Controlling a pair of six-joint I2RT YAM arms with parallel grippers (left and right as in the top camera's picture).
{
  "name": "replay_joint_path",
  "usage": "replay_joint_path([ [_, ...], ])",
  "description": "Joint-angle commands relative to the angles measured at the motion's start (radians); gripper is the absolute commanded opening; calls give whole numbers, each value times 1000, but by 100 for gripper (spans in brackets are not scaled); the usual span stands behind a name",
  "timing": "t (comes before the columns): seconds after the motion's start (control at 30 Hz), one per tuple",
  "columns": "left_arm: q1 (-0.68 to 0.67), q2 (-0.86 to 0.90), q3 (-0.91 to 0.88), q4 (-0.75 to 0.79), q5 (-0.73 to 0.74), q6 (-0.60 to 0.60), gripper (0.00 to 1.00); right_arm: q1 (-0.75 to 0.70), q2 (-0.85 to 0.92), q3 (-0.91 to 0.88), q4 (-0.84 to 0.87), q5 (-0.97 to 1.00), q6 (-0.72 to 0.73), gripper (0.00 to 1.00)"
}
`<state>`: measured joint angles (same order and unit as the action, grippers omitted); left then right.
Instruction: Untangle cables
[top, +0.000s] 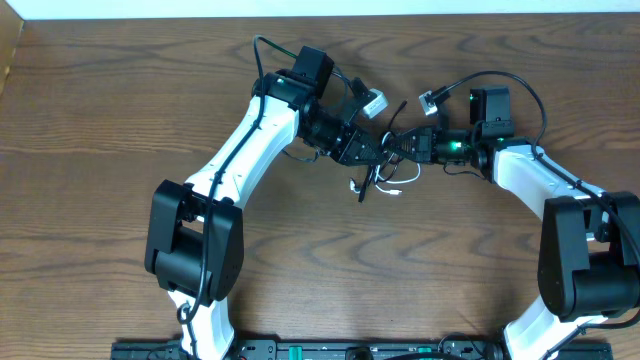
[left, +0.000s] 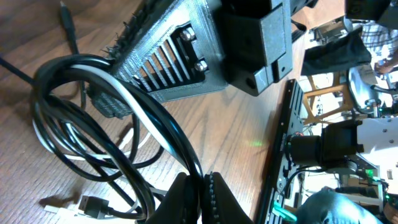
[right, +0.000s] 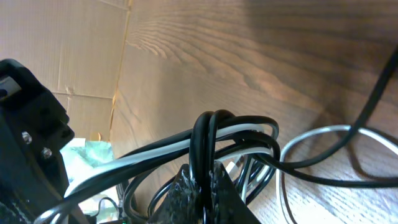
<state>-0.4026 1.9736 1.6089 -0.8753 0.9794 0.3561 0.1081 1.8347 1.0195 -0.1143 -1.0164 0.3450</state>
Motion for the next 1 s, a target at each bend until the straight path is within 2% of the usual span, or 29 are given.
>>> replay_joint_path([
  [0.0, 1, -19, -2, -3, -69, -42, 8, -23, 0, -1, -25, -11, -25, 1],
  [0.13, 4, -19, -2, -3, -144, -105, 7, -76, 0, -1, -37, -153, -124, 1],
  [0.2, 10, -19, -2, -3, -179, -140, 8, -111, 0, -1, -49, -183, -129, 1],
  [0.43, 42, -19, -2, -3, -335, -248, 7, -224, 0, -1, -184, -80, -200, 1],
  [0.7, 49, -19, -2, -25, -636, -442, 7, -279, 0, -1, -219, -63, -217, 1],
  [0.83, 49, -19, -2, -45, -659, -445, 7, -277, 0, -1, -220, -67, -228, 1],
  [0.97, 49, -21, -1, -63, -610, -436, 7, -272, 0, -1, -219, -101, -252, 1],
])
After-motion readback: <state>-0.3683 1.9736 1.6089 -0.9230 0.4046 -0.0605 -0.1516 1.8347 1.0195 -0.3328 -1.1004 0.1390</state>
